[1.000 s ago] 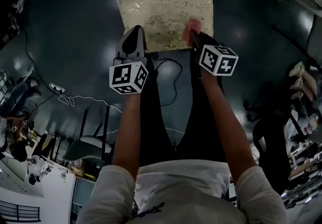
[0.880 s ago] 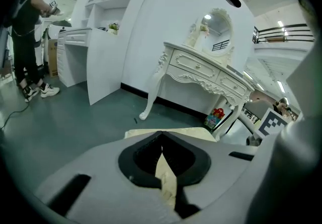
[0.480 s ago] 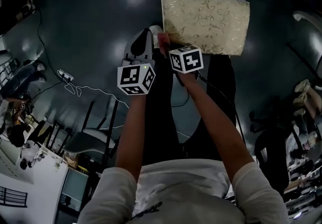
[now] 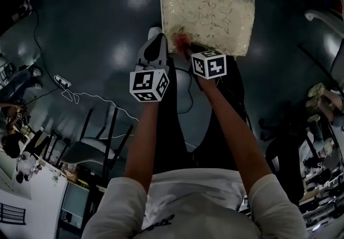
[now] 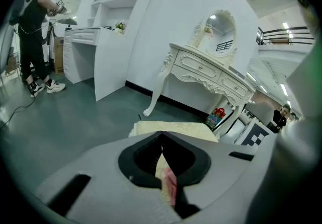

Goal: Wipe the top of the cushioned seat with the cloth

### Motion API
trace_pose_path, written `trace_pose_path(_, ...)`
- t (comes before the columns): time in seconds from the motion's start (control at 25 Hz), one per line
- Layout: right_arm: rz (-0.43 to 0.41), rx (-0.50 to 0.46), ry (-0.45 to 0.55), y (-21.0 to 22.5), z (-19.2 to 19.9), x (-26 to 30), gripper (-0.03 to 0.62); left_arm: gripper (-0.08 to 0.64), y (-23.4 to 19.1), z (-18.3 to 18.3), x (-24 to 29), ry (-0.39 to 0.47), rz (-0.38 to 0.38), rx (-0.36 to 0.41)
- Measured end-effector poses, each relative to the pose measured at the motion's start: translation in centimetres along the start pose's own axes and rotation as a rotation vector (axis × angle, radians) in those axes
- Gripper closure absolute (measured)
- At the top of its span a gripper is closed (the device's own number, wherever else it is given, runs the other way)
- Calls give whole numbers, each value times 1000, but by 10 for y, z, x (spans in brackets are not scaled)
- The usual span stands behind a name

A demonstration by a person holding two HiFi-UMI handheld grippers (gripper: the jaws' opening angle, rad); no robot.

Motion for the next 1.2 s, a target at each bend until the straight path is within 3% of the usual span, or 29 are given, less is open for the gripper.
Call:
trace_pose_path(0.28, 71, 89, 74, 73, 23, -60, 565, 546, 60, 5, 32, -23, 59, 39)
trace_pose_path(0.64, 146, 127, 146, 151, 49, -126, 565, 546, 137, 9, 75, -45, 122, 90)
trace_pose_path(0.76, 219, 143, 162, 169, 57, -141, 566, 545, 155, 13, 85, -53, 136, 101)
trace_pose_path(0.88, 284, 199, 173, 190, 67, -153, 566, 546, 170, 16, 89, -57, 148, 110)
trace_pose_path(1.2, 277, 270, 166, 214, 69, -151, 566, 546, 167, 20, 82, -63, 137, 114)
Point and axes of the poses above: the fingertips, and each gripper's own axes: x forward along the fingers, y to its right, z out of its underside, the point moved 6 cm from there along -x, backward along the fingers, and after that the axes turned 13 degrees about -y, right-handed, at the moved point
